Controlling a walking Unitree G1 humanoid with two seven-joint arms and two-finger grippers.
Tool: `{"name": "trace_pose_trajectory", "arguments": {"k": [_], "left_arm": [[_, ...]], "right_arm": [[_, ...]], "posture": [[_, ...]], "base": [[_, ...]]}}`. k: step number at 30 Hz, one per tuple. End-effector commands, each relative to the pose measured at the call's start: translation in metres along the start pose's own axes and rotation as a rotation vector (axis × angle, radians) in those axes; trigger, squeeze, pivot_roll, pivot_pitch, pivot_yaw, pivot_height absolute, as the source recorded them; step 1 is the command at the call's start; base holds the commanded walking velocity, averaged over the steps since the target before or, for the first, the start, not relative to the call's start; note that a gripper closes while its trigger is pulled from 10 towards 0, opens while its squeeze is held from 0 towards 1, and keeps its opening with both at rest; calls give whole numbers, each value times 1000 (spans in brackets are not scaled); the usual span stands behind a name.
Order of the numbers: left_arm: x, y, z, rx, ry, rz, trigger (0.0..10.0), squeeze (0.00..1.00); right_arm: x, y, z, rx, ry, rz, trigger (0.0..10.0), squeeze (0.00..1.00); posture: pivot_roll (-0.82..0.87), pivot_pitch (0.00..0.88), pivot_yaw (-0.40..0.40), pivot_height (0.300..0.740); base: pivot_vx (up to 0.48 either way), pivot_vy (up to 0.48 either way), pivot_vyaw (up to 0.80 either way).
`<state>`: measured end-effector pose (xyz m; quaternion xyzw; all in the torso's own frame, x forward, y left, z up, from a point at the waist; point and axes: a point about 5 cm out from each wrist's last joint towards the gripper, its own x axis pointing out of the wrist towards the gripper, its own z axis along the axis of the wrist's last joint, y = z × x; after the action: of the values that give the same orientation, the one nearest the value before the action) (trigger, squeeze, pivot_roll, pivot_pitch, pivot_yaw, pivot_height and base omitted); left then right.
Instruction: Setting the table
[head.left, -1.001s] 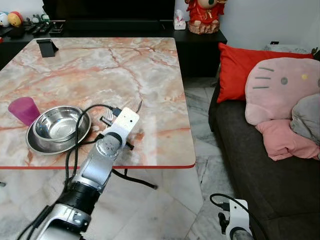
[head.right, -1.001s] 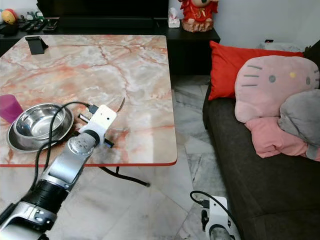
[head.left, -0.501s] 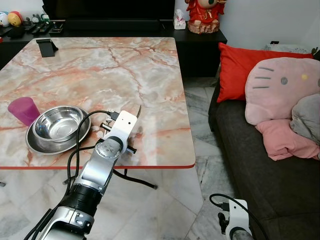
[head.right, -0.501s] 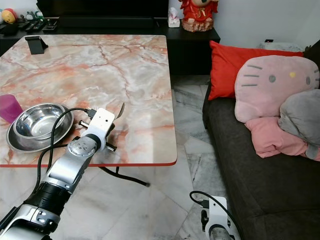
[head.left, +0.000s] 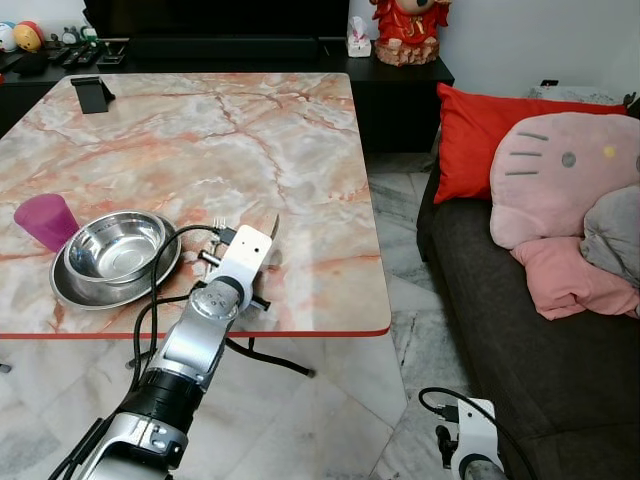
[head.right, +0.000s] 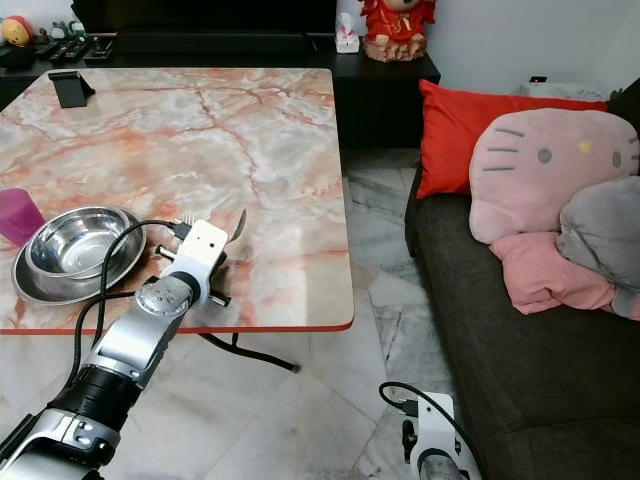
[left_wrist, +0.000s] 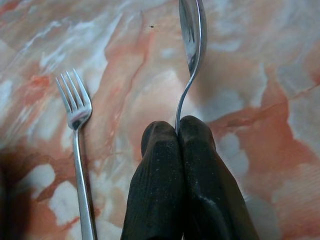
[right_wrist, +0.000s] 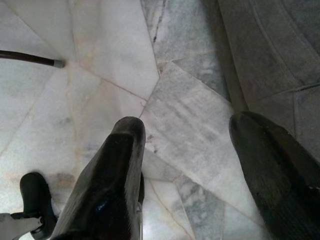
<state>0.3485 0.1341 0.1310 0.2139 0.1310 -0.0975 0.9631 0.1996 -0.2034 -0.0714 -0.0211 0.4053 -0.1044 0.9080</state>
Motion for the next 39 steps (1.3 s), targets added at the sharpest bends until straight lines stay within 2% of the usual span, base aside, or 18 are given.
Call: {"name": "trace_pose_trajectory", "arguments": {"k": [1,4,5,9,11,12,13,15,16,17,23,24,25,27,28,29,30,39], "left_arm": [[0,3,-6,6,19,17,10000,0],[0,3,-8,-8,30,19,10000,0],[0,3,-8,-12,32,20,10000,278],[0,4,-9,-15,33,26,10000,294],[0,4,-9,-15,32,27,10000,349],[0,4,-9,-14,32,26,10000,498],[1,4,-9,-12,31,26,10000,502],[0,3,-9,-2,30,21,10000,400],[0,3,-9,-2,30,21,10000,400],[0,3,-9,-4,29,22,10000,8],[1,2,-8,-16,19,15,10000,0],[0,2,-8,-18,18,12,10000,702],[0,2,-8,-20,19,12,10000,831],[0,2,-8,-23,18,12,10000,824],[0,1,-7,-36,15,8,10000,718],[0,1,-7,-36,15,8,10000,718],[0,1,-6,-53,9,4,10000,0],[0,1,-2,-103,-4,-7,10000,0]], "right_arm": [[-1,0,-4,-6,20,-1,10000,0],[-1,0,-4,-7,19,-1,10000,0],[-1,0,-4,-7,19,-1,10000,0],[-1,0,-4,-8,19,0,10000,0],[-1,0,-4,-9,19,0,10000,0],[-1,0,-4,-10,20,0,10000,0],[-1,1,-4,-10,20,1,10000,0],[-1,1,-4,-10,21,2,10000,0],[-1,1,-4,-9,21,2,10000,0],[-1,1,-4,-10,21,2,10000,0],[-1,1,-4,-11,23,0,10000,0],[-1,1,-4,-11,23,0,10000,0],[-1,1,-4,-12,23,1,10000,0],[-1,1,-4,-12,23,1,10000,0],[-1,1,-4,-13,23,1,10000,0],[-1,1,-4,-13,23,1,10000,0],[-1,1,-4,-16,24,1,10000,0],[0,1,-3,-21,21,1,10000,0]], "posture": [[29,82,-8,740],[30,81,-8,740],[31,80,-9,740],[30,82,-8,740],[30,82,-8,740],[30,82,-8,740],[30,82,-8,740],[31,83,-8,740],[31,83,-8,740],[31,83,-8,740],[31,83,-8,740],[32,84,-8,740],[32,84,-8,740],[32,84,-8,740],[32,84,-8,740],[32,84,-8,740],[32,84,-8,740],[33,80,-10,740]], "base": [[0,0,0],[0,0,0],[0,0,0],[0,0,0],[0,0,0],[0,0,0],[0,0,0],[0,0,0],[0,0,0],[0,0,0],[0,0,0],[0,0,0],[0,0,0],[0,0,0],[0,0,0],[0,0,0],[0,0,0],[0,0,0]]}}
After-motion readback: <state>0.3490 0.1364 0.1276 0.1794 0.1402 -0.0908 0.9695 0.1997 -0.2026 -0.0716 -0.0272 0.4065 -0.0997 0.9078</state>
